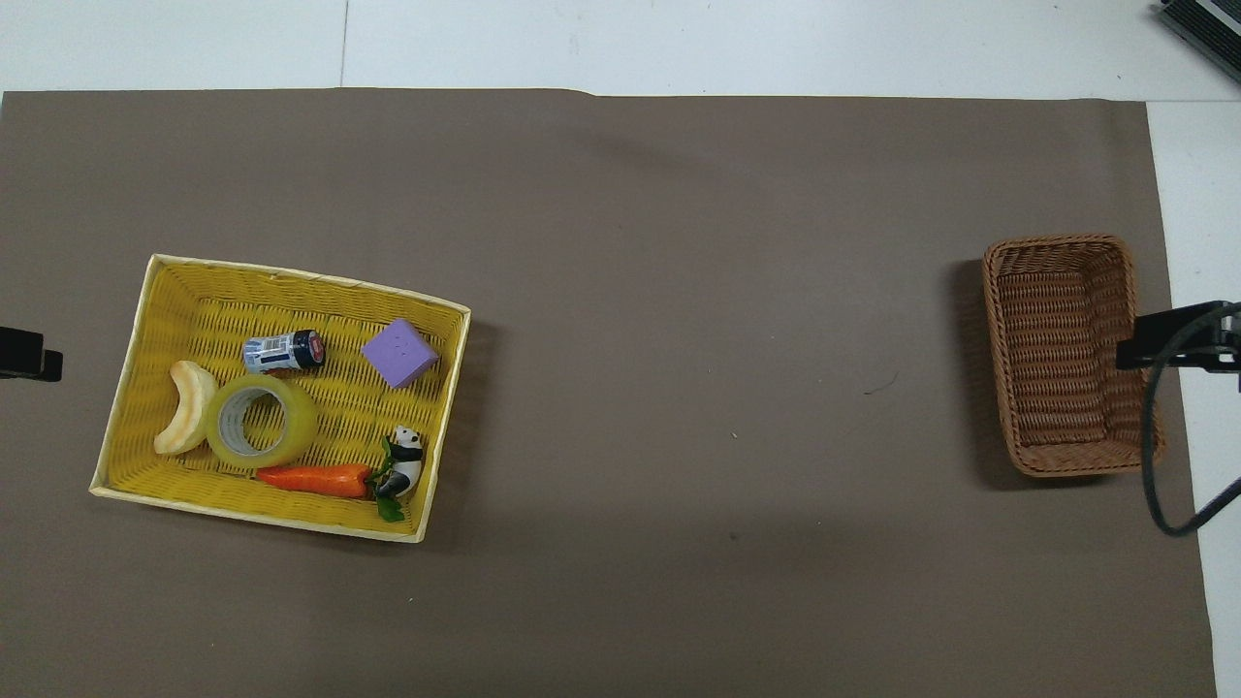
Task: Move tape to another basket
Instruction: 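Move the left gripper toward the tape roll in the yellow basket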
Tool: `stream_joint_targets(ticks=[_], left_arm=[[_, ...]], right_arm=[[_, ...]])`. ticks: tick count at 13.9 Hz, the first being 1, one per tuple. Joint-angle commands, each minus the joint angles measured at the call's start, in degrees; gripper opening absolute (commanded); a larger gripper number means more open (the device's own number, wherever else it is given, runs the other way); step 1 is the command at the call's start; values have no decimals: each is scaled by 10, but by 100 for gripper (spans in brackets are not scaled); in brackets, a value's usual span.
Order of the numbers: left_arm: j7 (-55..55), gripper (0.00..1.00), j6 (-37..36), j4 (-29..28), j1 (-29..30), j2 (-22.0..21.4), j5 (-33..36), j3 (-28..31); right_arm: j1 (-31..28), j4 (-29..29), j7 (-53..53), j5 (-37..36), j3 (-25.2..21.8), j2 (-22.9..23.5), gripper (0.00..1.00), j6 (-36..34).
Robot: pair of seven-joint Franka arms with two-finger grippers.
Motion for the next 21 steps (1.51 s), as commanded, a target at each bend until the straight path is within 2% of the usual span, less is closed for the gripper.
stream_joint_targets(ticks=[1, 8, 14, 19, 21], left_arm=[[3, 100, -8, -15, 1, -14, 2, 5], [3, 100, -9, -25, 2, -15, 2, 7], [3, 100, -1, -61, 2, -39, 2, 6], [-4, 100, 49, -124, -6, -44, 2, 6], [-4, 100, 89, -168, -6, -44, 2, 6]], right_arm=[[-2, 4, -4, 7, 0, -2, 100, -6], [-2, 4, -4, 7, 0, -2, 100, -6], [-2, 4, -4, 7, 0, -2, 100, -6], [-2, 4, -4, 7, 0, -2, 100, -6], [-2, 4, -6, 7, -3, -2, 100, -10]])
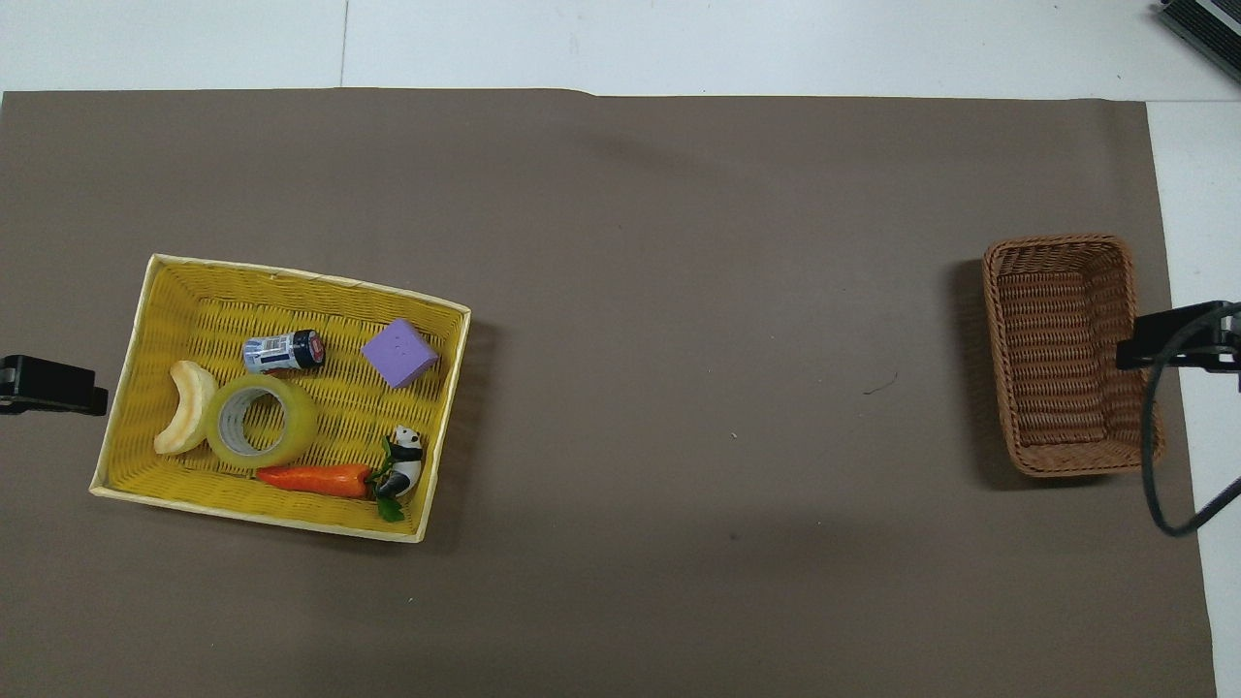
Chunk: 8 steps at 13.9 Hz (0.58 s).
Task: Move tape to another basket
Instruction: 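Move the left gripper toward the tape roll in the yellow basket, then grasp the yellow tape roll with the left gripper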
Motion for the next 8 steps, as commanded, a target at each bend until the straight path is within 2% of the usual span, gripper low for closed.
stream_joint_targets(ticks=[1, 6, 7, 8], left_arm=[[-5, 100, 69, -84, -6, -20, 2, 3], [-17, 100, 153, -171, 6, -18, 1, 3], [-21, 99, 171, -186, 12, -15, 0, 3], [-22, 93, 189, -202, 12, -12, 0, 3]], right_arm=[[-2, 3, -7, 7, -3, -3, 100, -12], [-7, -10, -80, 6, -4, -9, 100, -1], [-7, -12, -84, 6, -3, -10, 100, -2], [-7, -14, -84, 6, -4, -10, 100, -2]])
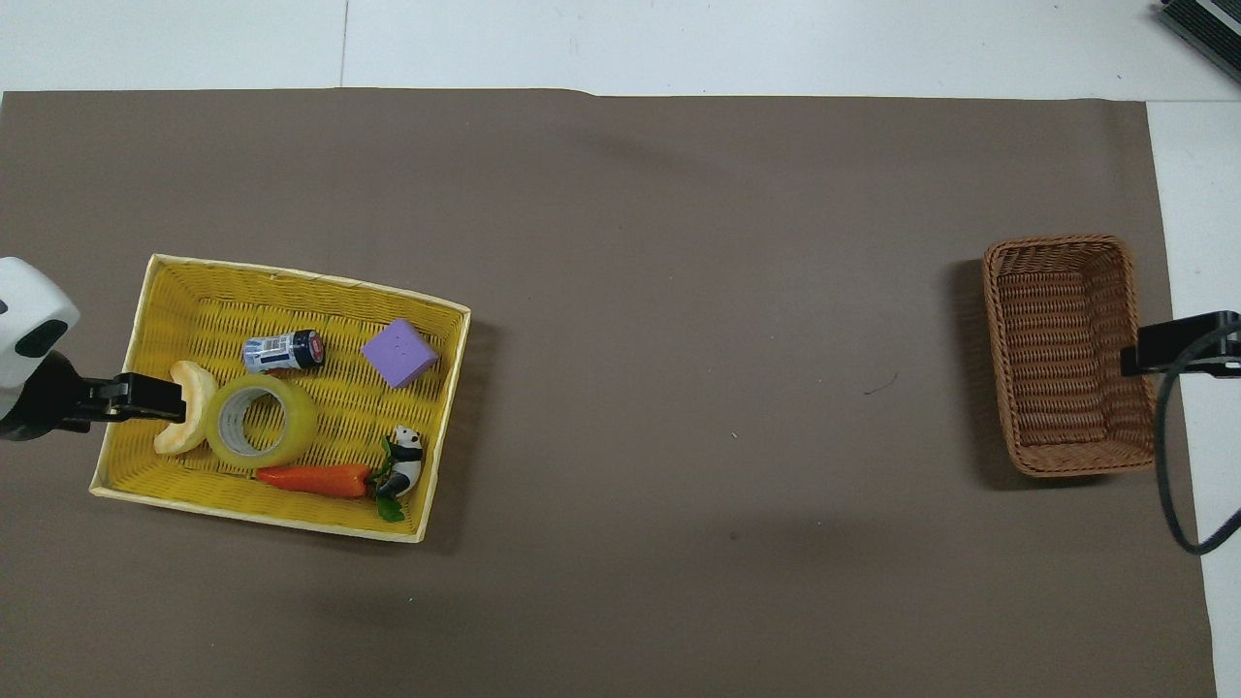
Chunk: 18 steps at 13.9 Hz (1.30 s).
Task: Move tape to another basket
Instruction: 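Grasp the yellow tape roll with the left gripper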
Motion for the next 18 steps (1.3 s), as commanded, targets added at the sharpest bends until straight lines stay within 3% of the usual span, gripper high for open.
stream_joint_targets(ticks=[1, 5, 8, 9, 11, 13, 18], left_arm=[[-9, 87, 58, -54, 11, -7, -3, -1], [-12, 83, 101, -71, 16, 43, -13, -2], [-25, 77, 173, -115, 17, 71, -19, -2], [-27, 72, 198, -133, 17, 75, -20, -2], [-28, 45, 228, -152, 17, 95, -20, -2], [-23, 1, 234, -155, 17, 98, -20, -1], [-20, 0, 177, -90, 8, 108, -19, -2]], right_arm=[[-6, -13, -23, 6, 0, -10, 100, -1], [-6, -15, -22, 6, 0, -13, 100, -1], [-6, -19, -24, 6, -1, -15, 100, -2], [-6, -19, -25, 6, -1, -15, 100, -2], [-6, -19, -25, 6, -1, -15, 100, -3], [-6, -19, -25, 6, -1, -15, 100, -2], [-6, -19, -24, 6, -1, -15, 100, -3]])
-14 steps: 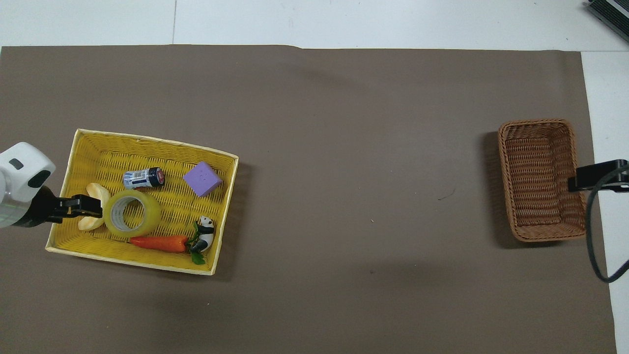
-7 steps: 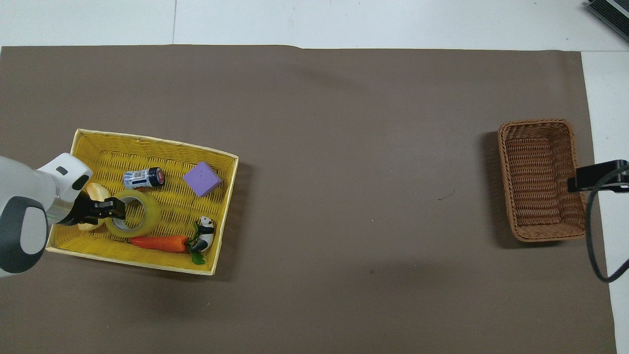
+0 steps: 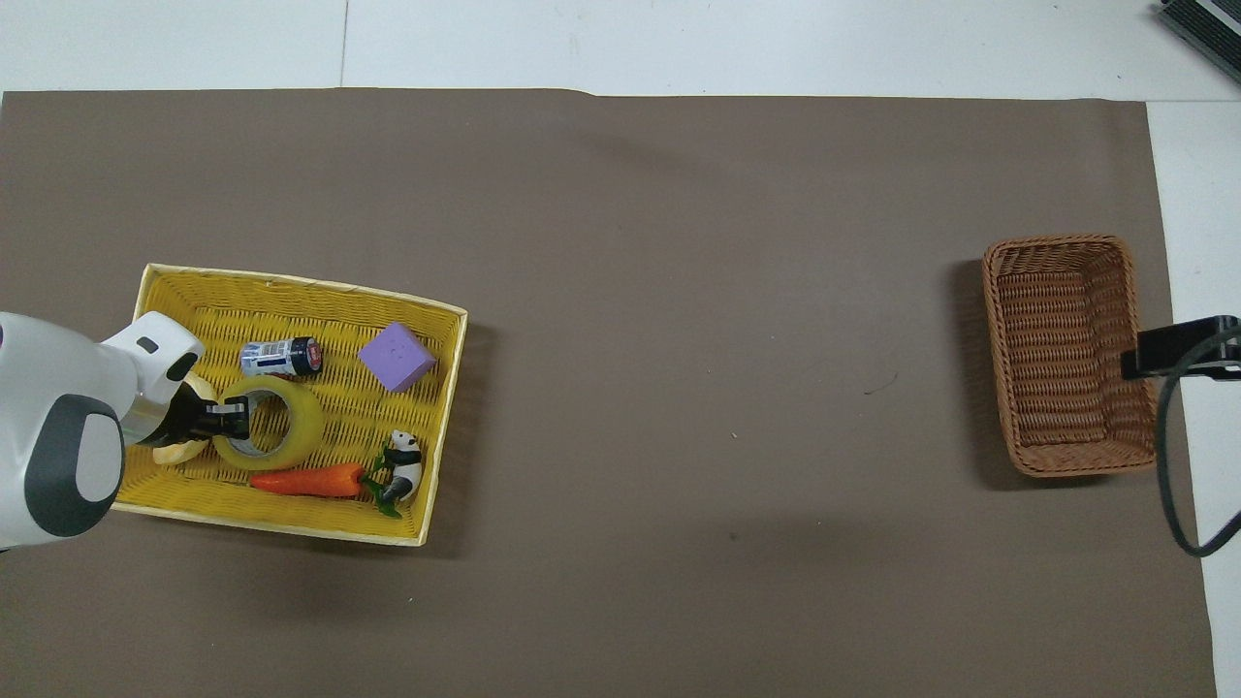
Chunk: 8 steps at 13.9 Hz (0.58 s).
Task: Move tape to another basket
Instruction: 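Grasp the yellow tape roll with the left gripper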
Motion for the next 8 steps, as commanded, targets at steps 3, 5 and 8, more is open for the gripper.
stream_joint_targets(ticks=[3, 5, 8], left_arm=[[2, 0, -120, 107, -5, -4, -6, -1], [1, 0, -173, 158, -6, -4, -6, -3], [2, 0, -271, 246, -15, 2, -3, -6]], right_arm=[[-5, -15, -17, 7, 0, -15, 100, -2], [1, -15, -11, 10, 5, -15, 100, 0], [3, -26, 1, 33, 16, -14, 100, 25]])
